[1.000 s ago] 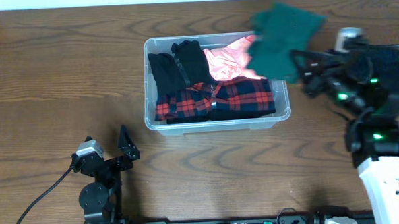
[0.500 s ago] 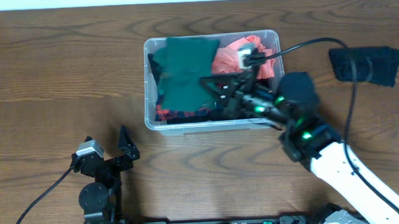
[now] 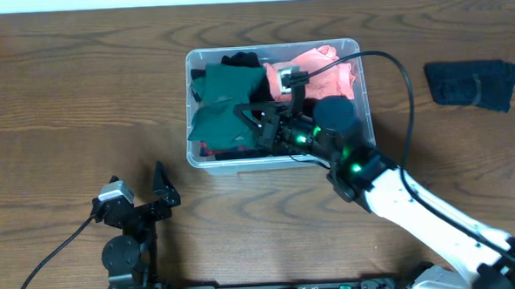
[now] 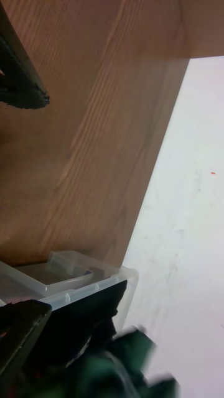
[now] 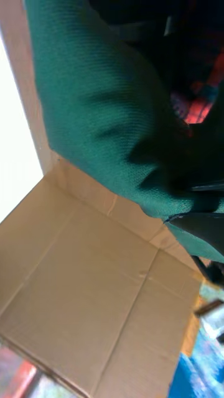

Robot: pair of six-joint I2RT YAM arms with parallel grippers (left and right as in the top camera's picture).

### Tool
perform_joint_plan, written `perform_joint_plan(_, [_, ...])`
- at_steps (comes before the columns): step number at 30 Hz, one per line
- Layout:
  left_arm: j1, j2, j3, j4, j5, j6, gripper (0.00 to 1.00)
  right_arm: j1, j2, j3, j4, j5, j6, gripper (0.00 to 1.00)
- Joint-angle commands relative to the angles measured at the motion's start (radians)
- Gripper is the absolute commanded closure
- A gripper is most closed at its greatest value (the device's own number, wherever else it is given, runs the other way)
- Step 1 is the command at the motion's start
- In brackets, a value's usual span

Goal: Pack container
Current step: 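Lower the green garment into the bin's front left and push it flat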

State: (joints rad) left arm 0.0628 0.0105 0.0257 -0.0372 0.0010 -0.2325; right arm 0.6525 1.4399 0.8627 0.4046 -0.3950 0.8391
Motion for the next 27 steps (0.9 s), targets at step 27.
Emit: perform_joint_plan(27, [-0.002, -0.005, -0.022, -0.036, -0.009, 0.002, 0.02, 0.01, 0.1, 0.022, 0.088, -0.087, 0.119, 0.99])
